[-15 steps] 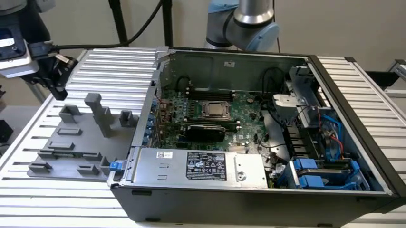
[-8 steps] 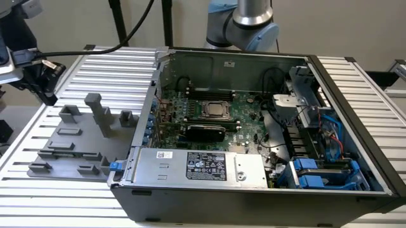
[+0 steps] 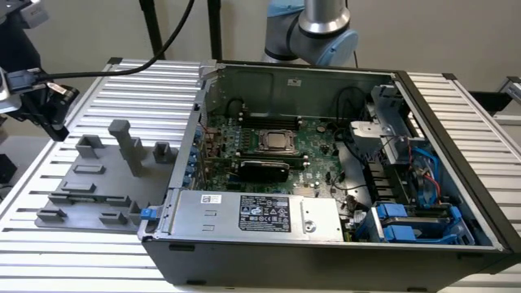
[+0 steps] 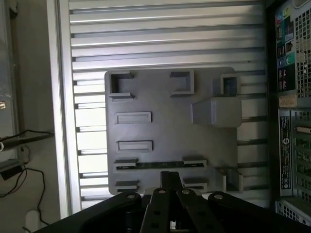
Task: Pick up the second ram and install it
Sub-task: 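Reach for the second ram, then pick up the second ram and move it above second insertion slot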
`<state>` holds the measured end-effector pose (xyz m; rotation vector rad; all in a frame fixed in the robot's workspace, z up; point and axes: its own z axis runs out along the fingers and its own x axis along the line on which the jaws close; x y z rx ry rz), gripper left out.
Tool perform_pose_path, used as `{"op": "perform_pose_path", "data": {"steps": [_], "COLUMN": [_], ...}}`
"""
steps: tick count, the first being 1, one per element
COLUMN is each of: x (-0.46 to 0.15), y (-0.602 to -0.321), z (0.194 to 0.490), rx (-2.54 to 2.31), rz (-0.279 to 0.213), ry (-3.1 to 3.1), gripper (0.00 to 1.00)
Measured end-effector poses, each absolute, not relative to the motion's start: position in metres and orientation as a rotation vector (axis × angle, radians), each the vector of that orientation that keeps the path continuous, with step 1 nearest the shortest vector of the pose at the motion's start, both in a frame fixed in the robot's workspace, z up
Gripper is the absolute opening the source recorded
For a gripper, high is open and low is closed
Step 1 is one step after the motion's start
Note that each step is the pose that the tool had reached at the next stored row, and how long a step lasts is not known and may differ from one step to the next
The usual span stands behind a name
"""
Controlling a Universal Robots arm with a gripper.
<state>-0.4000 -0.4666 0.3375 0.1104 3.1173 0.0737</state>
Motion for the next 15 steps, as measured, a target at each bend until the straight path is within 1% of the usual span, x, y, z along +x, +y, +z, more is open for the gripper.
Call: {"op": "perform_pose_path", "data": {"steps": [15], "x": [-0.4], "y": [-0.4667], "z": [0.3345], "rx": [0.095], "rz": [0.069], "ry": [3.118], "gripper": [0.0]}}
